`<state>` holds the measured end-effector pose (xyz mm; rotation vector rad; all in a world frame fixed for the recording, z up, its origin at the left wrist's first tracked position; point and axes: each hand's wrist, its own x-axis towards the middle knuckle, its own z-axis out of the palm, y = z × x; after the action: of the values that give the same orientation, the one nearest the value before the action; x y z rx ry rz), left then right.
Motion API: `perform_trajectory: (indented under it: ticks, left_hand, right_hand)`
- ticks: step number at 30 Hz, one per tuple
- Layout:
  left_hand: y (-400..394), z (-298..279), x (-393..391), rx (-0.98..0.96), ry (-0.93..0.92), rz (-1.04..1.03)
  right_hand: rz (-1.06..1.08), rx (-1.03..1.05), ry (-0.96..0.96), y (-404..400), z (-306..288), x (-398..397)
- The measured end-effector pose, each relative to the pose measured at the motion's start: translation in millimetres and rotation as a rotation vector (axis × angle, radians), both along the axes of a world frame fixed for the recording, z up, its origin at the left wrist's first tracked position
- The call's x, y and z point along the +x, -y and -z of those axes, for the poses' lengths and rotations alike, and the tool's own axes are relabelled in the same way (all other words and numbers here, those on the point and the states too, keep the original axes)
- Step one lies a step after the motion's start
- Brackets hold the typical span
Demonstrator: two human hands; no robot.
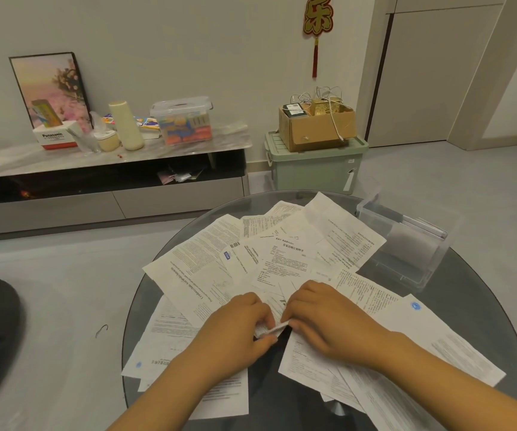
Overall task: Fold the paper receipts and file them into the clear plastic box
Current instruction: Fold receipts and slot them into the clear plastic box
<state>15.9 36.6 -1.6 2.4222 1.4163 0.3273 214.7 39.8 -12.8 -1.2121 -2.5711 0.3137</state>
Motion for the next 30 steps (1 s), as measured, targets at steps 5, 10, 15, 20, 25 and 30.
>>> perform_trajectory:
  ticks: [5, 10, 15, 20, 25, 30]
  left_hand:
    - [-4.5, 1.4, -0.5, -0.06, 0.177, -0.077]
    - [-5.4, 5.5, -3.5, -0.088, 0.176, -0.116]
    - [-6.0, 7.9, -2.5, -0.145, 0.214, -0.213]
    - [-11.2, 9.6, -1.7, -0.1, 0.254, -0.283]
    - [-14.9, 17.7, -2.4, -0.076, 0.203, -0.23]
    - [-14.7, 13.3, -1.6, -0.052, 0.095, -0.097]
  right_hand:
    - [0.033, -0.022, -0.093, -0.5, -1.1, 0.3]
    - [0.046, -0.061, -0.123, -1.7, 2.7, -3.7]
    - [0.211, -0.168, -0.245, -4.3, 10.5, -10.9]
    - [0.349, -0.189, -0.365, -7.6, 15.1, -17.0]
    - [0.307, -0.025, -0.214, -7.0, 23.9, -17.8]
    - [0.154, 0.076, -0.028, -7.8, 16.6, -20.2]
